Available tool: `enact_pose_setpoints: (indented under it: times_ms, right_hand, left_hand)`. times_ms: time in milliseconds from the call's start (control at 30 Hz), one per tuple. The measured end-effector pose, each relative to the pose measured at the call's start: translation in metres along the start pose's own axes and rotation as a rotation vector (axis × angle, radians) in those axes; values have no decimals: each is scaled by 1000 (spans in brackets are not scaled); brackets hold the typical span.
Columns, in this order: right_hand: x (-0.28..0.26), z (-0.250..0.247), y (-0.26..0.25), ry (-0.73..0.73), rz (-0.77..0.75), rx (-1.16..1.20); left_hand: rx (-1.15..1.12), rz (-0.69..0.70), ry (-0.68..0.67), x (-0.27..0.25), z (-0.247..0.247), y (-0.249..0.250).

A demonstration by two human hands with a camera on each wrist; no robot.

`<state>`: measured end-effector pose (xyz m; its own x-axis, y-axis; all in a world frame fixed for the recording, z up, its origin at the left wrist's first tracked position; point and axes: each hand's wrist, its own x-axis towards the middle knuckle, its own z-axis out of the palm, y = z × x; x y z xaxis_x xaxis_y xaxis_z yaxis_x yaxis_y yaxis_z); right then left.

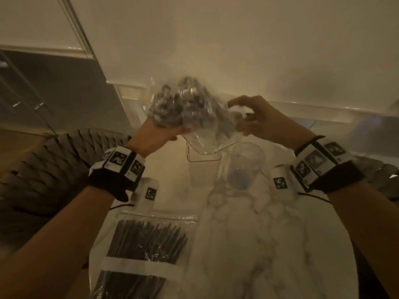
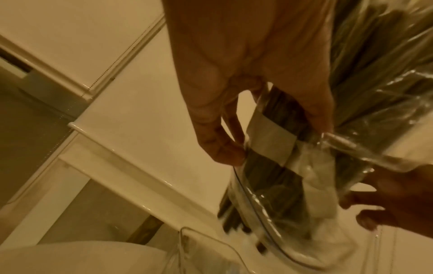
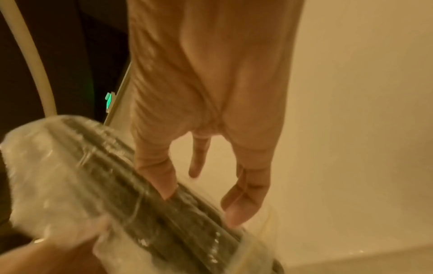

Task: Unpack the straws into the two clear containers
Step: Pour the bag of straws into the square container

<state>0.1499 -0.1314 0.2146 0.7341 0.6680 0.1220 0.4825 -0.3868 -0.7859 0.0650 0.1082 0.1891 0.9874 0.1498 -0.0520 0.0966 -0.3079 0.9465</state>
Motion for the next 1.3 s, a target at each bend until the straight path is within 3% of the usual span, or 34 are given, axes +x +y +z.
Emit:
enact_pose_setpoints:
  times_ms: [100,233,500,633,1300]
  right_hand:
    - [18,13,12,-11,-63,-99]
    - [35,35,15,-66,37,-23]
    - [54,45,31,33,91,99]
    - [57,48,34,59,65,119]
    - [67,50,32,133,45,133]
  left_hand:
    - [-11,13,-24,23,-6,0]
    - [28,51,-41,42,-2,-1]
    - [103,-18,-101,49,-6,-9]
    - [159,26,-142,49,-6,-11]
    - [79,210,63,66,-2,-16]
